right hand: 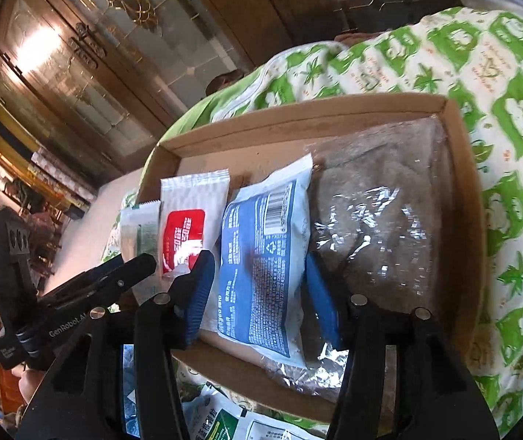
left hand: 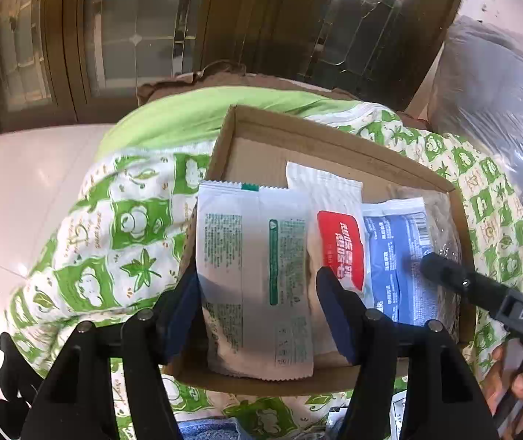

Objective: Organize soft objects
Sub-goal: 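Open both tools to release the packets in the tray and withdraw, then grasp the yellow towel with the right tool while the left tool grasps the blue towel, then carry the yellow towel in the right tool while the left tool carries the blue towel over the tray, then open the right tool over the tray while the left tool releases the blue towel, then move the left tool to the clear pad bag while the right tool approaches the white sachet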

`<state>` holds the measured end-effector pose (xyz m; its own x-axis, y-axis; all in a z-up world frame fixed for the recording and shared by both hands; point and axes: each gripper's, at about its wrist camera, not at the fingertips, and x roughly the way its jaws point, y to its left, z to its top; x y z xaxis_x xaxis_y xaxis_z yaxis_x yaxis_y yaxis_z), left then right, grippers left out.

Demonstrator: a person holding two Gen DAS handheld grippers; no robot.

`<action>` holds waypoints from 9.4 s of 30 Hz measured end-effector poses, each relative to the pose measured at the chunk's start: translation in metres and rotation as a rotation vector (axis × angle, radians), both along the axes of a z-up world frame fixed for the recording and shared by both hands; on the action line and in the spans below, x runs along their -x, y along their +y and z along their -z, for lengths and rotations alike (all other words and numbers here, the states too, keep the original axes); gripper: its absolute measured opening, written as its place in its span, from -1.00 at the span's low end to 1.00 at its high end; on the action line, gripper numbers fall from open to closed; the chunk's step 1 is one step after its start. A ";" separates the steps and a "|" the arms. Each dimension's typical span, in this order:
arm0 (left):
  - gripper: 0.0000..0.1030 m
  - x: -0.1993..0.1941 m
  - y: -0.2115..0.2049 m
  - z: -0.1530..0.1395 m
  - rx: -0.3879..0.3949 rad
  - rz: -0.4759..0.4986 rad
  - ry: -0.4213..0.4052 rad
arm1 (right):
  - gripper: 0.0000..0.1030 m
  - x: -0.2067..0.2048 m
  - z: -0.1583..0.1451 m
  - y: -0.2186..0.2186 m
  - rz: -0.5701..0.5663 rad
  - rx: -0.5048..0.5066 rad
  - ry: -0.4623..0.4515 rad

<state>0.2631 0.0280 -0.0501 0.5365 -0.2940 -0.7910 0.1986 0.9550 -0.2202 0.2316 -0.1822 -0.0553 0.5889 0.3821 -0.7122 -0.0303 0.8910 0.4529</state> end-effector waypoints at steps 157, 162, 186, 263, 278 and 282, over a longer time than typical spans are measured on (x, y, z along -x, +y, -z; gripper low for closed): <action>-0.79 -0.040 -0.024 -0.046 0.042 -0.033 -0.119 | -0.38 0.029 -0.034 -0.059 0.011 0.159 0.090; -0.78 -0.061 -0.038 -0.042 -0.017 -0.016 -0.109 | -0.38 0.005 -0.027 -0.060 0.005 0.170 0.077; 0.25 -0.047 -0.094 -0.038 -0.156 0.105 -0.144 | 0.27 0.010 -0.015 -0.056 0.035 0.234 0.023; 0.45 0.170 0.026 0.038 0.098 0.084 0.225 | 0.28 0.151 0.058 -0.050 0.009 -0.044 0.262; 0.45 0.163 -0.005 0.049 0.068 0.133 0.249 | 0.39 0.127 0.062 -0.041 0.024 -0.104 0.269; 0.45 0.171 -0.031 0.042 -0.067 0.180 0.183 | 0.51 0.116 0.059 -0.033 0.028 -0.133 0.265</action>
<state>0.0924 -0.0028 -0.0920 0.3265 -0.3156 -0.8909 0.3295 0.9215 -0.2057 0.1153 -0.2156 -0.1141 0.4009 0.4687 -0.7871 0.1280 0.8221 0.5548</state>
